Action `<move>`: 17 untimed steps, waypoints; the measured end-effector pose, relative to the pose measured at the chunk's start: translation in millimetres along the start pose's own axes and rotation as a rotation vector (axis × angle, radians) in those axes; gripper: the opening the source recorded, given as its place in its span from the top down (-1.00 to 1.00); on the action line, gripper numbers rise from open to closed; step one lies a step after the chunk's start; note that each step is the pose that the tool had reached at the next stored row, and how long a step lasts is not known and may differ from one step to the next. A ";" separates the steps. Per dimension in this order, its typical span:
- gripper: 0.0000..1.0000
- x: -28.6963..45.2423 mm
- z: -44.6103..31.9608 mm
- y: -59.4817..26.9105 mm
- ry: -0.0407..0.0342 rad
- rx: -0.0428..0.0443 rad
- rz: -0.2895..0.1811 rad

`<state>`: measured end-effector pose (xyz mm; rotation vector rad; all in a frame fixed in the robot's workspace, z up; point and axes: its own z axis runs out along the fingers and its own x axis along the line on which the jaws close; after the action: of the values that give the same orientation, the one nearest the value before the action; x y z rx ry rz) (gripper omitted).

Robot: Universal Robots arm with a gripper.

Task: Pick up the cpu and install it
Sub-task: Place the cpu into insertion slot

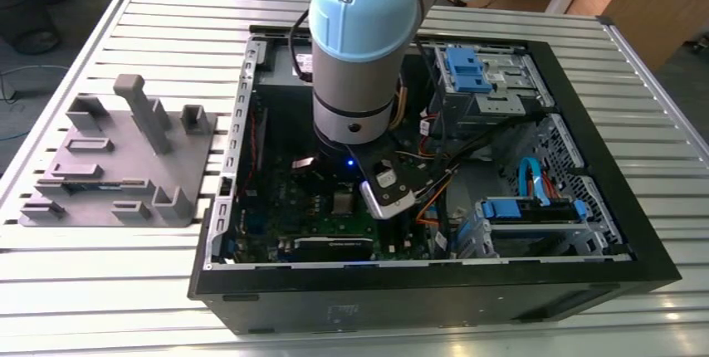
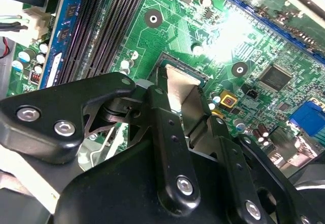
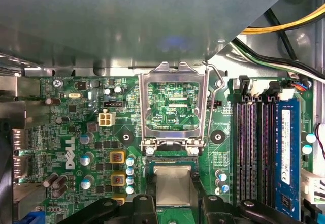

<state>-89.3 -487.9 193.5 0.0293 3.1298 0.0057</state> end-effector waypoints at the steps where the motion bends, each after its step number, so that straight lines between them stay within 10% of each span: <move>1: 0.23 -0.9 0.0 0.0 0.0001 0.0001 0.000; 17: 0.36 -2.6 -0.2 0.0 0.0001 0.0004 0.000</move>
<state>-86.8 -487.9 193.7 0.0295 3.1299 0.0050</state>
